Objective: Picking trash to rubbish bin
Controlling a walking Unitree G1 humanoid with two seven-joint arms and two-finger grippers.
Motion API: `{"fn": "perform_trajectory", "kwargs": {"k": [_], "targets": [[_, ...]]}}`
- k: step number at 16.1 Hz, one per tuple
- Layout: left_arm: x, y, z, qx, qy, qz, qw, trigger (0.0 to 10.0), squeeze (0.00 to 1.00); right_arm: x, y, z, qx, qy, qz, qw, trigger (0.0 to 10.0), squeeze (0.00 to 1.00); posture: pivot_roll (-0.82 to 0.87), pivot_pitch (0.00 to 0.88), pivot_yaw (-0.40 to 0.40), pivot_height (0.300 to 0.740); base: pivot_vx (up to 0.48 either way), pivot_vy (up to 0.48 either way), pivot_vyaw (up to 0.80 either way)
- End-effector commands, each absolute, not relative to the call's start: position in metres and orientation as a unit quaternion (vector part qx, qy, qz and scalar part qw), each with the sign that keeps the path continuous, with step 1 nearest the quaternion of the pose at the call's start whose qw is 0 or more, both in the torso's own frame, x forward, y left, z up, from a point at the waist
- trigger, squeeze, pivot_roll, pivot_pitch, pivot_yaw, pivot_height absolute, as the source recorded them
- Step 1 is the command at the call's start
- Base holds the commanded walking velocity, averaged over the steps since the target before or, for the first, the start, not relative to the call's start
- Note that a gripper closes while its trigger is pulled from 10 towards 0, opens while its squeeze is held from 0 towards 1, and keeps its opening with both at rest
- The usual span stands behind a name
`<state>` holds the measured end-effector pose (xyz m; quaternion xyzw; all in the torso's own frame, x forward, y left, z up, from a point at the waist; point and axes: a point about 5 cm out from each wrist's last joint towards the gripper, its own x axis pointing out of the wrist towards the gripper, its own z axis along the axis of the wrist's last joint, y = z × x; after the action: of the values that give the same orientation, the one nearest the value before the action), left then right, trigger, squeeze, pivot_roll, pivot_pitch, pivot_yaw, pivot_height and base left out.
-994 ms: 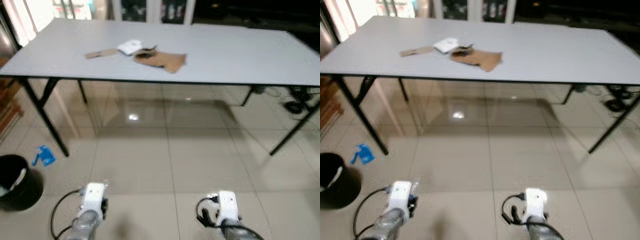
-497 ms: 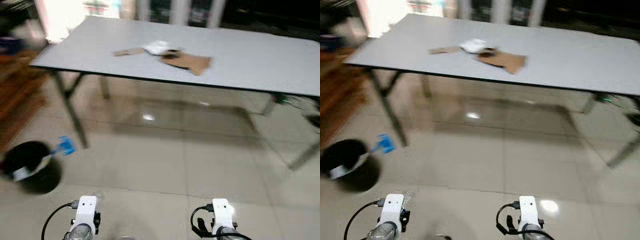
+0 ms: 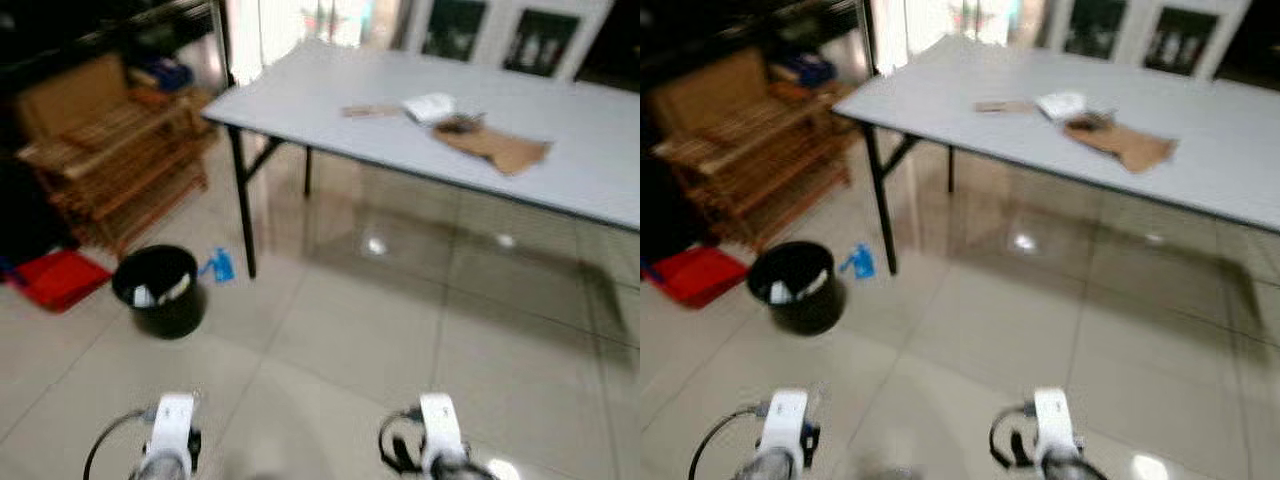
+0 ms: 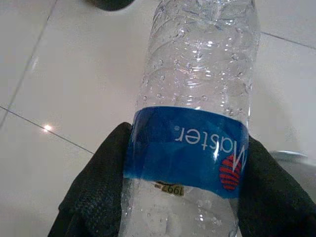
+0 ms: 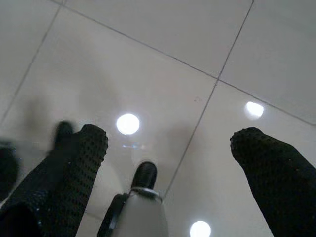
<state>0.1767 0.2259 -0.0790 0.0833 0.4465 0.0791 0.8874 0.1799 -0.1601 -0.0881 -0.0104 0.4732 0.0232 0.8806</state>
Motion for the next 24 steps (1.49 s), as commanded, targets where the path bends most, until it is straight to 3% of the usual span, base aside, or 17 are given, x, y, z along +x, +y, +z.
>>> {"fn": "perform_trajectory", "kwargs": {"k": [1, 10, 15, 24], "targets": [[0.179, 0.228, -0.078, 0.088, 0.446, 0.086, 0.887, 10.0, 0.00, 0.181, -0.158, -0.088, -0.011, 0.472, 0.024, 0.881, 10.0, 0.00, 0.02, 0.008, -0.049, 0.740, 0.000, 0.000, 0.80], [0.182, 0.224, -0.077, 0.064, 0.444, 0.099, 0.888, 10.0, 0.00, 0.189, -0.162, -0.084, -0.007, 0.461, 0.016, 0.887, 10.0, 0.00, 0.02, 0.054, -0.054, 0.740, 0.000, 0.000, 0.80], [0.186, 0.225, -0.076, 0.076, 0.448, 0.106, 0.885, 10.0, 0.00, 0.192, -0.157, -0.082, 0.022, 0.455, 0.024, 0.890, 10.0, 0.00, 0.03, 0.068, -0.053, 0.740, 0.000, 0.000, 0.00], [0.186, 0.224, -0.076, 0.077, 0.448, 0.108, 0.884, 10.0, 0.00, 0.189, -0.156, -0.084, -0.016, 0.461, 0.039, 0.887, 10.0, 0.00, 0.03, 0.079, -0.052, 0.740, 0.307, 0.000, 0.14]]}}
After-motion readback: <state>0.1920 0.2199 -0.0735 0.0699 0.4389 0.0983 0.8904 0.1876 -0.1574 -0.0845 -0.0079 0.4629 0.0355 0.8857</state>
